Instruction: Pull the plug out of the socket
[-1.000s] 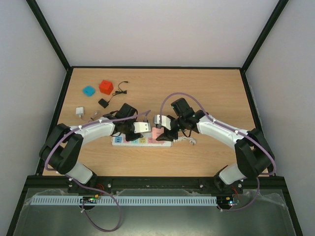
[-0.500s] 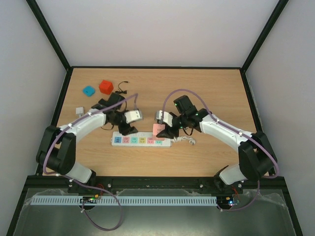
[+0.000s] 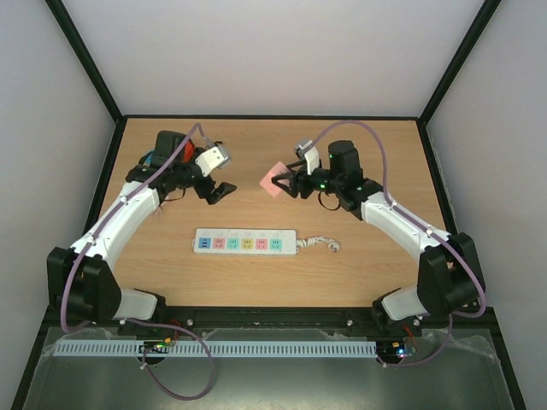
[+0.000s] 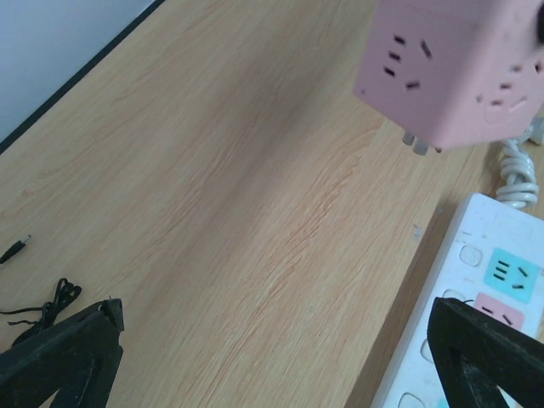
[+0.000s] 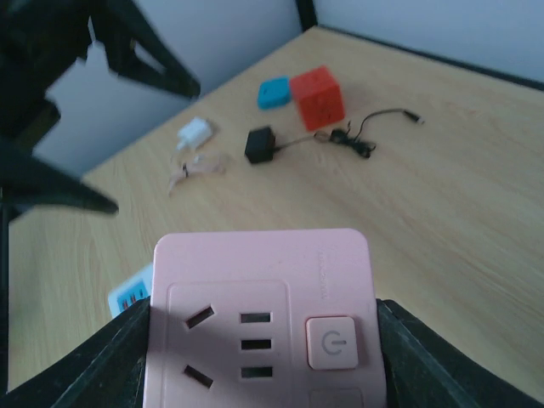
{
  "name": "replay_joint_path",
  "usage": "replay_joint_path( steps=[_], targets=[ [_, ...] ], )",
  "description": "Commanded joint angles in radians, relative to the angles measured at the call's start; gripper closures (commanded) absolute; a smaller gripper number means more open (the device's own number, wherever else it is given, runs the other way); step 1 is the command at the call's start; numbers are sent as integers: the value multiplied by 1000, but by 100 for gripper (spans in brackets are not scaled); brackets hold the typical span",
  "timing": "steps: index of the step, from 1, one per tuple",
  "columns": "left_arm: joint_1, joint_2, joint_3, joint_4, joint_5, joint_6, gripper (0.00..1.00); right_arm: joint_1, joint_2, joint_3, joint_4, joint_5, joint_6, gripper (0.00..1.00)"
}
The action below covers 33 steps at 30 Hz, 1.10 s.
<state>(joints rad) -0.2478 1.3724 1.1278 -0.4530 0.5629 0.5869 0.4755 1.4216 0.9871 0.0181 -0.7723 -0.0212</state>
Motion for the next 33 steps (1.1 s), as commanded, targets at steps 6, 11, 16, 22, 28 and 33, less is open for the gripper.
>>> replay_joint_path(
  steps=[6, 11, 16, 22, 28, 33],
  targets=[
    [-245, -8, 31, 79, -178, -73, 0, -14, 21, -37, 393, 53, 503, 76],
    [-323, 22, 43, 134, -239, -100, 0, -14, 17, -86, 482, 46, 637, 76],
    [-346, 49, 35, 181, -318, -110, 0, -14, 4, -120, 532, 12, 694, 76],
    [-348, 61, 44, 211, -318, -107, 0, -13, 6, -160, 586, -15, 743, 75],
    [-391, 88, 67, 211, -299, -99, 2, -12, 13, -177, 602, -11, 756, 75],
    [-413, 116, 92, 202, -301, -86, 12, -12, 7, -196, 624, -20, 767, 75]
  ],
)
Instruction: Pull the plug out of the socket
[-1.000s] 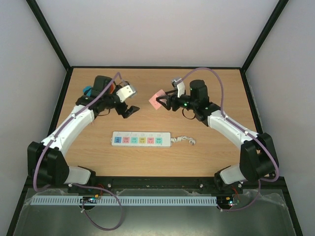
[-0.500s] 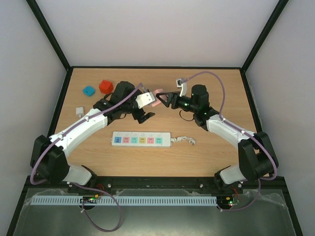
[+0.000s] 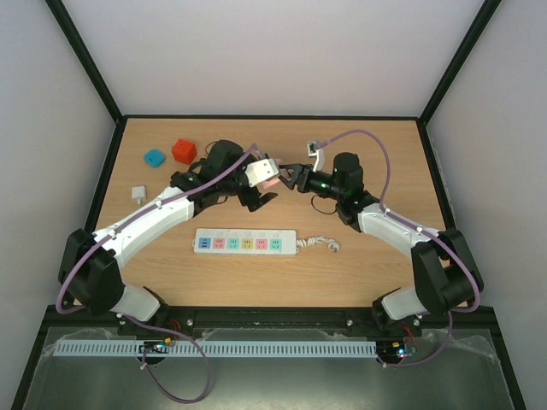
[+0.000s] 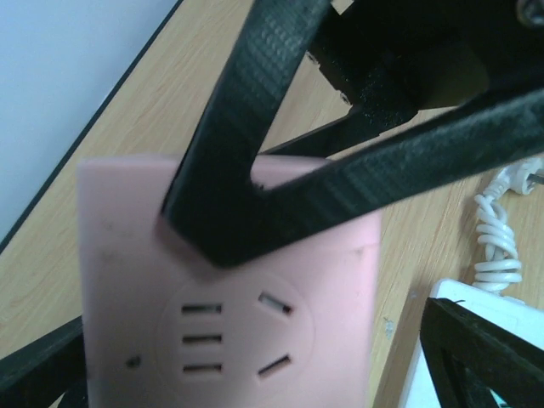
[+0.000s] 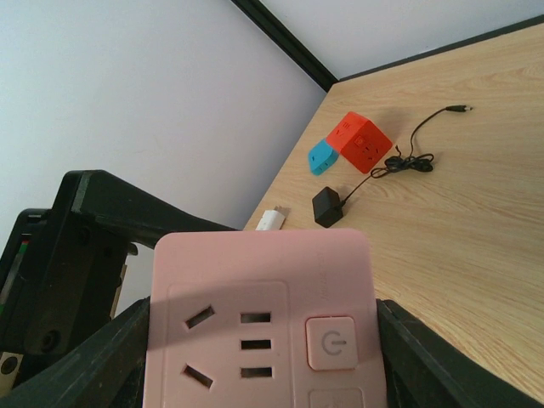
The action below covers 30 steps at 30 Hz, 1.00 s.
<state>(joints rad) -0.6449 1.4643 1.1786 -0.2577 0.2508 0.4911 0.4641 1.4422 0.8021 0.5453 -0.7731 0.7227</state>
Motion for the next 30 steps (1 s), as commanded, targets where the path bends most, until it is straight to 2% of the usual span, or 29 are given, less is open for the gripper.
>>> replay_joint_path(
  steps=[1, 6, 8, 10, 12, 16, 19, 26, 30],
  targets=[
    [-18, 29, 45, 5, 7, 10, 16, 0, -16, -13, 97, -21, 23, 75],
    [-19, 32, 44, 20, -28, -3, 42, 1, -18, -17, 88, -21, 22, 75],
    [-19, 32, 42, 19, -26, -6, 49, 1, -15, -15, 90, -26, 26, 74],
    [-19, 25, 35, 18, -23, -8, 53, 1, -11, -14, 89, -30, 25, 68],
    [-16, 18, 28, 4, -21, -7, 57, 1, -11, -5, 72, -32, 2, 54],
    [19, 16, 18, -42, 13, -12, 61, 1, -18, 22, -1, -32, -75, 30],
    [70, 6, -8, -53, 60, -23, 62, 1, -16, 51, -58, -37, -144, 19],
    [206, -12, -17, -137, 115, -29, 63, 1, -9, 121, -237, -32, -328, 1],
    [325, -11, -12, -241, 130, -1, 63, 1, -17, 149, -369, -17, -478, 2]
  ],
)
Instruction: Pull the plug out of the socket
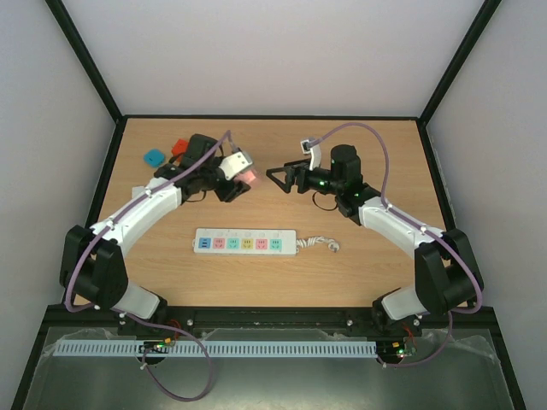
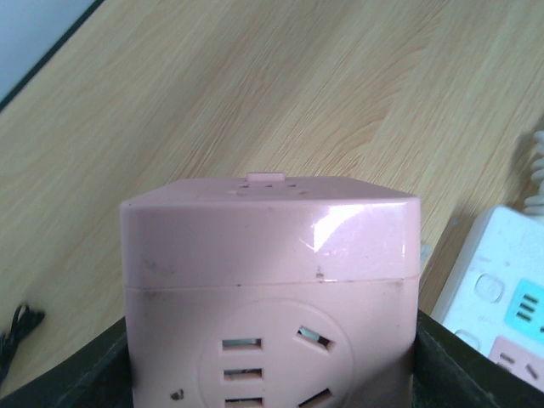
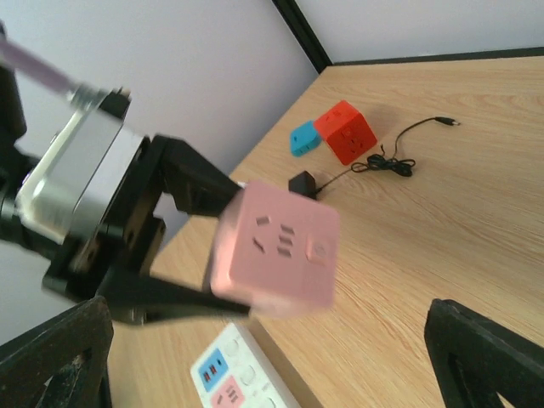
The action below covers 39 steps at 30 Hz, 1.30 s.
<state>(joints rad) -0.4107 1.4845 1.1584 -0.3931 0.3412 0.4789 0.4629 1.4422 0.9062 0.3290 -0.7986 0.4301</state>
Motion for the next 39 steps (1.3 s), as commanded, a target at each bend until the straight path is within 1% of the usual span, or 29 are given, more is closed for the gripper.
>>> replay_joint_path(
  steps=[1, 6, 9, 11, 18, 26, 32, 37, 39],
  targets=[
    [122, -32, 10, -137, 36, 25, 63, 2, -23, 43, -175, 13, -231, 2],
    [288, -17, 9, -250, 2, 92, 62, 2, -31, 35, -271, 32, -363, 2],
    [348, 14, 14, -289, -28, 119, 62, 2, -23, 39, -308, 35, -410, 2],
    [367, 43, 27, -315, -52, 132, 62, 2, -13, 47, -334, 31, -434, 2],
    [376, 171, 54, -343, -165, 125, 61, 3, 24, 70, -445, 21, -533, 2],
    [377, 280, 109, -397, -229, 110, 60, 25, 75, 109, -580, 75, -645, 2],
    [377, 325, 140, -439, -277, 116, 58, 103, 127, 140, -659, 163, -728, 2],
    [378, 334, 137, -440, -270, 115, 53, 163, 135, 129, -645, 243, -763, 1],
    [378, 337, 136, -437, -260, 115, 49, 178, 146, 139, -649, 262, -774, 1]
  ],
)
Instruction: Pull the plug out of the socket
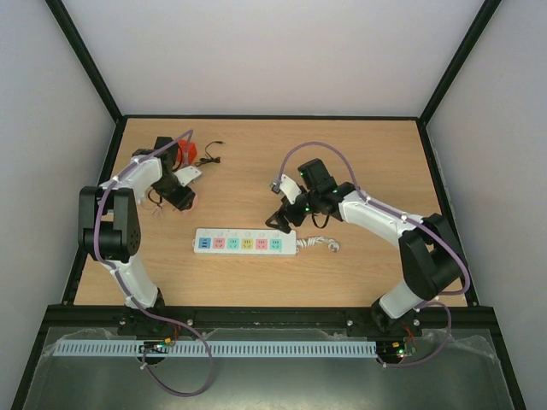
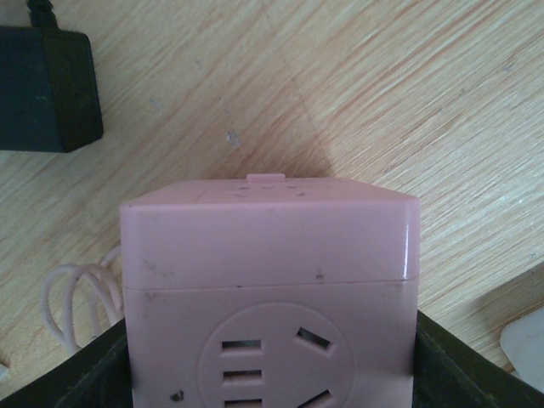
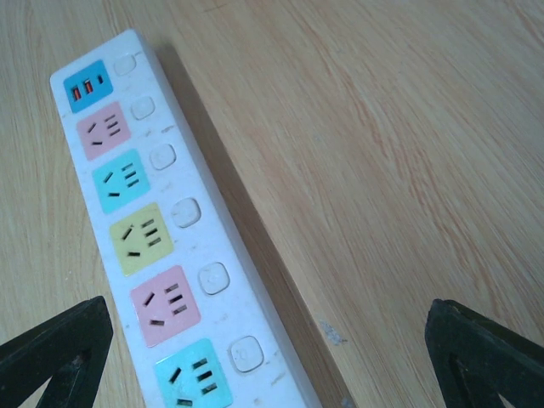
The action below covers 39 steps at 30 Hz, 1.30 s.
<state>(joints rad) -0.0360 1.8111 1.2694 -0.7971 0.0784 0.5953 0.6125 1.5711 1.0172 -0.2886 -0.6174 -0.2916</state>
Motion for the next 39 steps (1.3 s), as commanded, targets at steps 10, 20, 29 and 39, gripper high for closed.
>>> replay_joint_path(
  steps=[10, 20, 29, 39],
  targets=[
    [5, -42, 11, -12, 63, -9, 1, 115, 137, 117, -109, 142, -133, 0],
    [5, -144, 4, 26, 118, -49, 0, 220, 290, 238, -212, 192, -200, 0],
    [5, -206, -18, 96, 185, -95, 0, 272, 373, 286, -275, 203, -236, 0],
    [5, -226, -15, 113, 201, -101, 0, 276, 363, 271, -253, 300, -254, 22]
  ],
)
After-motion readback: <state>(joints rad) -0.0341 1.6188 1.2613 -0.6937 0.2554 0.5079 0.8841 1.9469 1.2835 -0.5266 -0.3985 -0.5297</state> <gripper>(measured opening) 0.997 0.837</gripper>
